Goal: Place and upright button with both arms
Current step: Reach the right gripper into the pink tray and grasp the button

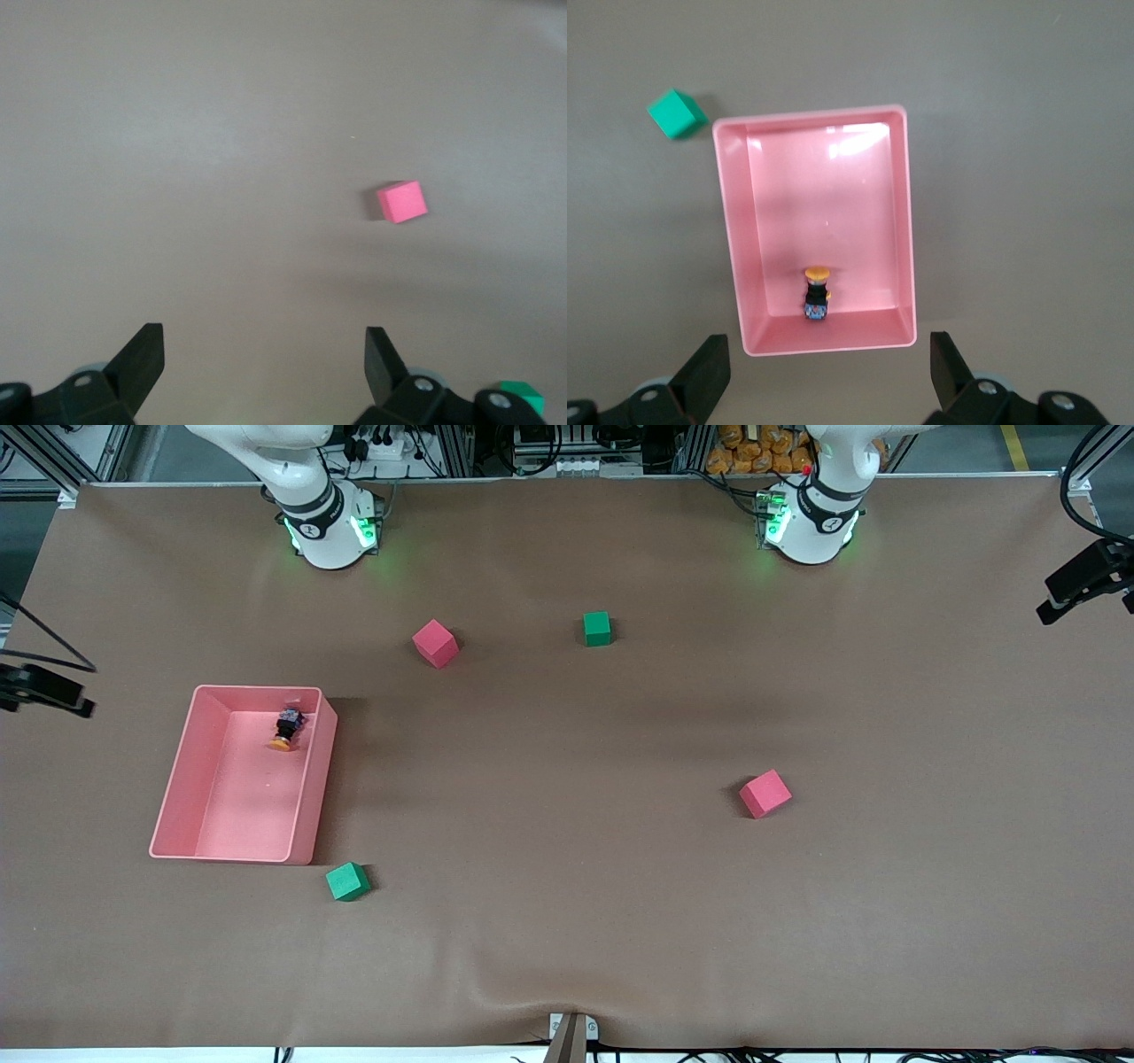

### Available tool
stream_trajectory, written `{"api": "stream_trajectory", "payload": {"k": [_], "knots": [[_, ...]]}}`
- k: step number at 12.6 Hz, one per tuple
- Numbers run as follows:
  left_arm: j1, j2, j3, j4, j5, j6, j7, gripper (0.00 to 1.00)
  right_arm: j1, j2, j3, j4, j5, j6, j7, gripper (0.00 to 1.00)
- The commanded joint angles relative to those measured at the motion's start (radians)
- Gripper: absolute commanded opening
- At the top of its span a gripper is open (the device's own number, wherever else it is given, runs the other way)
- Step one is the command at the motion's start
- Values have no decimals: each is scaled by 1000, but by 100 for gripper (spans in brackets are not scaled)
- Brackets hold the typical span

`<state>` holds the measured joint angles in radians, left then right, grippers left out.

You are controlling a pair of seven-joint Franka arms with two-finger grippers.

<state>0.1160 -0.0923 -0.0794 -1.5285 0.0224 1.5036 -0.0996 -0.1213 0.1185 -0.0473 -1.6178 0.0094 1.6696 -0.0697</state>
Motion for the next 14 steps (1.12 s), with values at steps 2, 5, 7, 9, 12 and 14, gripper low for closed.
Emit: {"api": "stream_trajectory", "payload": {"k": [2,5,7,9,12,14], "knots": [[11,12,-10,8,74,4,14,100,-9,-8,10,-326,-8,253,-9,100],[10,19,-10,10,74,7,15,100,28,20,11,-432,-3,309,-2,100],[10,32,-11,11,74,23,14,100,49,9,12,-467,-2,300,-1,100],[1,45,-16,10,74,32,1,100,71,16,12,-470,1,332,4,100],[-1,46,-20,8,74,32,0,100,61,61,11,-517,0,432,2,100],[-4,48,-26,8,74,32,0,100,46,128,11,-580,0,580,2,100]]}}
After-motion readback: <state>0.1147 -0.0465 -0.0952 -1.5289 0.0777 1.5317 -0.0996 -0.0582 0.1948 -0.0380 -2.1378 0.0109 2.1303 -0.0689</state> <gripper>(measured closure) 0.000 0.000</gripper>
